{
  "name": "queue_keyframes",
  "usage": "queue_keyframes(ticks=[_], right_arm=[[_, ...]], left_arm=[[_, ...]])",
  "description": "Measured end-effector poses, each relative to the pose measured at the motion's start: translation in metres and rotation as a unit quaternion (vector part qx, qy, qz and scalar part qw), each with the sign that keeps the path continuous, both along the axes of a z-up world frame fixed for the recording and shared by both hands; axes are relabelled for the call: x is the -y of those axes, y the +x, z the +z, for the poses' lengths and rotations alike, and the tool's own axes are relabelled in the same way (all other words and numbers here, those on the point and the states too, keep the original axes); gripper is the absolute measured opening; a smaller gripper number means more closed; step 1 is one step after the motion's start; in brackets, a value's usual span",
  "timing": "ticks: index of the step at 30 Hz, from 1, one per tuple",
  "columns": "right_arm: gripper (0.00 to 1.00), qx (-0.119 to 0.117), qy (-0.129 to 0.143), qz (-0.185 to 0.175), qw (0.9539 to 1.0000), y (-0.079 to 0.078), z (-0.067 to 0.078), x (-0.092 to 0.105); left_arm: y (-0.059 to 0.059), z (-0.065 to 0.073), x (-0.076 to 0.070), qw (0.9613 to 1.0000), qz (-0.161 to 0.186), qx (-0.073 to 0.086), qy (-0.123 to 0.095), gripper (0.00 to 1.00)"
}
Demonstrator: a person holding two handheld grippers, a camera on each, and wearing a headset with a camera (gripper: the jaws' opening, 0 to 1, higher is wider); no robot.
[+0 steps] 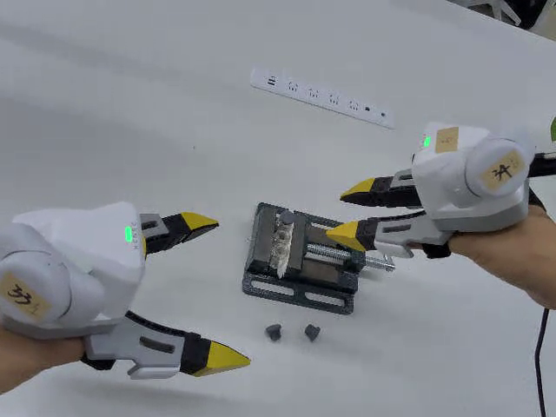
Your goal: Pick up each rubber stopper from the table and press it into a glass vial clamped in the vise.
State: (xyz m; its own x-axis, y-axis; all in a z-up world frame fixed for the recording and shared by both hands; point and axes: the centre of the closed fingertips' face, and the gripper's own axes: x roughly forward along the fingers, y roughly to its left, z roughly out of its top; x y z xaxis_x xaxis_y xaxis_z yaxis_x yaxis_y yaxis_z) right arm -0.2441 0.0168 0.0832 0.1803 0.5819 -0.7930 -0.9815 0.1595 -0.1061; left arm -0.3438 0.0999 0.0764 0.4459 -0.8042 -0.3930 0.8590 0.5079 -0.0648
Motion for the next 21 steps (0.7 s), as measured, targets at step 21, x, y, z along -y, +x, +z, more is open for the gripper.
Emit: queue_keyframes(ticks=[21], right_arm=[[0.43,0.008,0.032,-0.070,0.9970,-0.037,0.016,0.063]], left_arm=[[-0.017,0.011,0.019,0.9998,-0.015,0.002,0.013,0.84]])
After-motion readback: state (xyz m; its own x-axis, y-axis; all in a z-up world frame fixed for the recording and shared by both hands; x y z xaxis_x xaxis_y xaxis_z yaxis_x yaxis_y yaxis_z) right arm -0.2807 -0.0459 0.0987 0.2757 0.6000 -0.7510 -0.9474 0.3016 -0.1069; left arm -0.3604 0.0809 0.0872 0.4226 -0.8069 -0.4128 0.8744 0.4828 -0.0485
